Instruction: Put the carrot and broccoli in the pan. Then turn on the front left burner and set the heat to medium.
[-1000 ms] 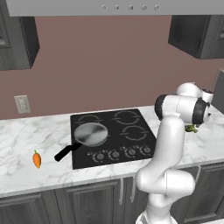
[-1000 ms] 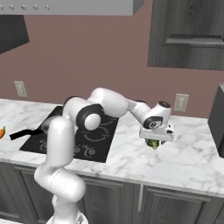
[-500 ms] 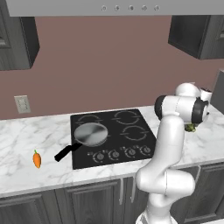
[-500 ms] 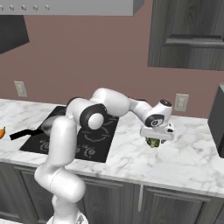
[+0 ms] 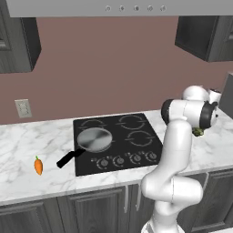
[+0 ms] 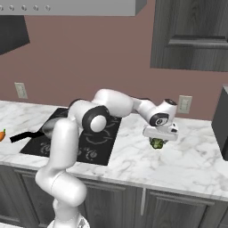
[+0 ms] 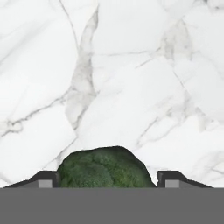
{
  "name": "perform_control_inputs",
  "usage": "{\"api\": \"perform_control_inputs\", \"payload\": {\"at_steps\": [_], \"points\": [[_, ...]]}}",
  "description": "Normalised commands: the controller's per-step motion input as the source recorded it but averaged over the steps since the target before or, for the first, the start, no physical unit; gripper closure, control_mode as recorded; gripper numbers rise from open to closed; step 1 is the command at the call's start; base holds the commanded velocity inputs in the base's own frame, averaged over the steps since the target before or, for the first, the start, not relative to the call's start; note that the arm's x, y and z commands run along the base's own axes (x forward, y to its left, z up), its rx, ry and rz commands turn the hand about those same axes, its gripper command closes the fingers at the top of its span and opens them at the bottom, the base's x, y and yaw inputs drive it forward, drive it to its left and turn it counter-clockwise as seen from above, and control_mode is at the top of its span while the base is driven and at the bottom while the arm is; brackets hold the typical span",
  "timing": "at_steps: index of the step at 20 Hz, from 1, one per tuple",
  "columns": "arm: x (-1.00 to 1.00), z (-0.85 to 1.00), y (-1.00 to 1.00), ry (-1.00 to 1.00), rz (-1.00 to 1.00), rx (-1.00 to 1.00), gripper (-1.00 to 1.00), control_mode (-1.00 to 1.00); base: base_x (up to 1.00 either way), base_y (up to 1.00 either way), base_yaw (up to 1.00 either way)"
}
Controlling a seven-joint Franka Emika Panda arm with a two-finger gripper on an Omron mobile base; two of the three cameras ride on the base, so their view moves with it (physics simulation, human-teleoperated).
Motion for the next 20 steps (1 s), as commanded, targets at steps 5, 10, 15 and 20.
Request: {"api": "perform_control_inputs", "payload": {"at_steps": [5, 10, 15, 20], "points": [[-0.55, 0.19, 0.16, -0.06, 0.00, 0.00, 1.00, -1.00, 0.00, 0.00, 0.00], [-0.63, 0.60, 0.43, -0.09, 0.00, 0.00, 1.00, -1.00, 0.00, 0.00, 0.00], [-0.43, 0.60, 0.81, -0.02, 0.00, 0.00, 1.00, -1.00, 0.00, 0.00, 0.00], [-0.18, 0.51, 1.00, 0.00, -0.01, -0.02, 1.00, -1.00, 0.00, 0.00, 0.00]]}}
